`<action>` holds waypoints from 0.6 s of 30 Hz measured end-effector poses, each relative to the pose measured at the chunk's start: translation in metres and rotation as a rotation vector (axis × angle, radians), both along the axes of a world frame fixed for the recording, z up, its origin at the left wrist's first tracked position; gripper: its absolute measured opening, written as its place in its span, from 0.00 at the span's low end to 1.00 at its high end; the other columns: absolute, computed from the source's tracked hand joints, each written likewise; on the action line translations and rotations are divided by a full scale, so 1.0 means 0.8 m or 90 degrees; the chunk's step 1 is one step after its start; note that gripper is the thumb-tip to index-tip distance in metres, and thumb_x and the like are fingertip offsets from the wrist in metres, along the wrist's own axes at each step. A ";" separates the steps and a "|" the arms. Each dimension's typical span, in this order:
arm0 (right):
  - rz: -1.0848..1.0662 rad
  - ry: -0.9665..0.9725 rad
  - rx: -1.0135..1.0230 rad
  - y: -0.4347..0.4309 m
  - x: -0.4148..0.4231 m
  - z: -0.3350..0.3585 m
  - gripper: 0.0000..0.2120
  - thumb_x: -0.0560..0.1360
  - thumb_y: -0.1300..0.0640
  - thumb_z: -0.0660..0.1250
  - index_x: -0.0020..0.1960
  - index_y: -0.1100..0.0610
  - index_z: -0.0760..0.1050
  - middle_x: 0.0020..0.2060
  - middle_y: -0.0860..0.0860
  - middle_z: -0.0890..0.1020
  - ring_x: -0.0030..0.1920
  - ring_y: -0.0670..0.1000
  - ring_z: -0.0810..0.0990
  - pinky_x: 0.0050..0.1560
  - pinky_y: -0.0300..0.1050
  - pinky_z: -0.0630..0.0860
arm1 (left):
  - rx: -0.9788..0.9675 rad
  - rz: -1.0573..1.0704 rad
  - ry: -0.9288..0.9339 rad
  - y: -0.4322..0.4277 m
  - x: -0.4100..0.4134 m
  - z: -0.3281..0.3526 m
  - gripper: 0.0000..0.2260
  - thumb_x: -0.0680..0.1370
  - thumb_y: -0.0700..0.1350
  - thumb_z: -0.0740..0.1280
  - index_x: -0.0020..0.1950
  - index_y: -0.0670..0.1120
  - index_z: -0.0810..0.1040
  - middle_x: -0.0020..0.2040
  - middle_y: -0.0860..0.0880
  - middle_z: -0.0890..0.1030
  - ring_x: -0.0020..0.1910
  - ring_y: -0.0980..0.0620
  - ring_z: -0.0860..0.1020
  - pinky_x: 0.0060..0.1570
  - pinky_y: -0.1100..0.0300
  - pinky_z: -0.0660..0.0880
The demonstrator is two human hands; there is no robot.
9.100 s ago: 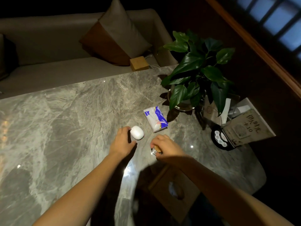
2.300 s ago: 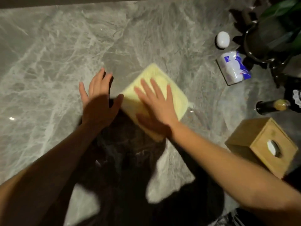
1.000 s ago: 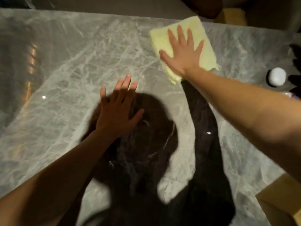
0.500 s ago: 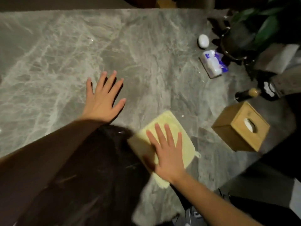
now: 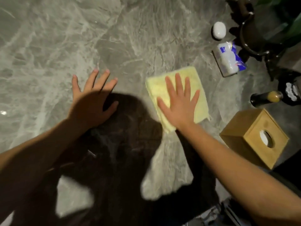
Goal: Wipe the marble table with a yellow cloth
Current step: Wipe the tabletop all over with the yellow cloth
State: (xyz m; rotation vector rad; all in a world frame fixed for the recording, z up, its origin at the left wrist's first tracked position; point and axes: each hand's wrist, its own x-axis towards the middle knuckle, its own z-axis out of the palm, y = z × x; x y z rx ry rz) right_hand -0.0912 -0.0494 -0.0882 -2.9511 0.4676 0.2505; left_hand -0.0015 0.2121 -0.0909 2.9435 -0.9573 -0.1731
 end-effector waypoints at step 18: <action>0.050 -0.023 -0.015 -0.037 0.372 0.005 0.33 0.77 0.33 0.45 0.78 0.44 0.44 0.79 0.49 0.44 0.78 0.58 0.40 0.71 0.71 0.39 | -0.087 0.016 0.016 0.008 0.006 -0.003 0.29 0.74 0.61 0.57 0.75 0.55 0.62 0.77 0.50 0.59 0.77 0.47 0.55 0.70 0.34 0.49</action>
